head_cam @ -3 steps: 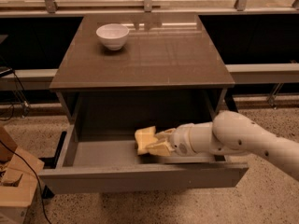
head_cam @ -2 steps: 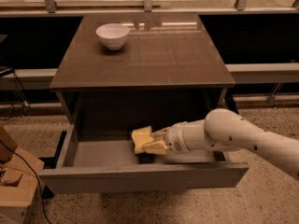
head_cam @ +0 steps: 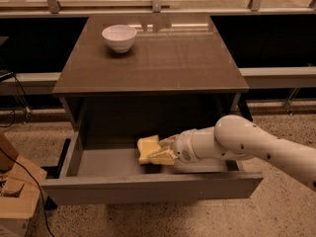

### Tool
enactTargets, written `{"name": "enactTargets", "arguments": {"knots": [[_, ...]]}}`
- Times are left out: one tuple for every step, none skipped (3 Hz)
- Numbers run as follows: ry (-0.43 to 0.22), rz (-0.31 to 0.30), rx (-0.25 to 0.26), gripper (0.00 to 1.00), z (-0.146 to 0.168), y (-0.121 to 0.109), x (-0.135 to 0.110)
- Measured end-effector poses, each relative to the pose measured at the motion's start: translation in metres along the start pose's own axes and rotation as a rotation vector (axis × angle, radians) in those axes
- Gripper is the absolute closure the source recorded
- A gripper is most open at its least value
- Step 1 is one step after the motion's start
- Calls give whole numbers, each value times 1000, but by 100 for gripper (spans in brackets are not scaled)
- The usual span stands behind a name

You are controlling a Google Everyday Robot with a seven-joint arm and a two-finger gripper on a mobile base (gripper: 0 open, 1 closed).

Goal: Place sponge into top drawer

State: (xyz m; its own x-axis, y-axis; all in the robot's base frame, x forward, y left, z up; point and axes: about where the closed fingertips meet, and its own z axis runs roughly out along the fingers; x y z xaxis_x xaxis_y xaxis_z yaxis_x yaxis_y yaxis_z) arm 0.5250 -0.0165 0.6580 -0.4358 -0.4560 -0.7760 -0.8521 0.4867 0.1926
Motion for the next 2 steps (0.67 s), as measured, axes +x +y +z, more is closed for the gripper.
{"name": "enactTargets", "arguments": {"knots": [[1,-1,-3,0,1,1,0],[1,-1,-3,0,1,1,0]]}}
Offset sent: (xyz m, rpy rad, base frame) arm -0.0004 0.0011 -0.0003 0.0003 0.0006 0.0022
